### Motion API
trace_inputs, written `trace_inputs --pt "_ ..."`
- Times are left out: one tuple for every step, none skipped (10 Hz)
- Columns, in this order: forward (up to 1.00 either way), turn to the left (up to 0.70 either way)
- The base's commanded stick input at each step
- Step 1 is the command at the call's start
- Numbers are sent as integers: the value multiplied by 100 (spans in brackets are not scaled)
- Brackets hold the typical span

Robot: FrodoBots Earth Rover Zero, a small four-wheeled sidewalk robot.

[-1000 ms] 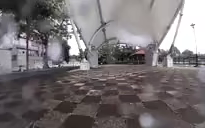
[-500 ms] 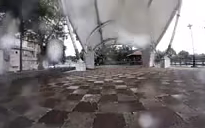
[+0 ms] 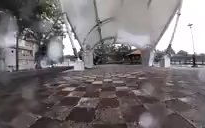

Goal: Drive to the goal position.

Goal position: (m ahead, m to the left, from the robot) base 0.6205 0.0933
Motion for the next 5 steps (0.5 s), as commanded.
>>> trace_inputs --pt "100 0" --pt "100 0" --pt "100 0" --pt "100 0" --pt "100 6"
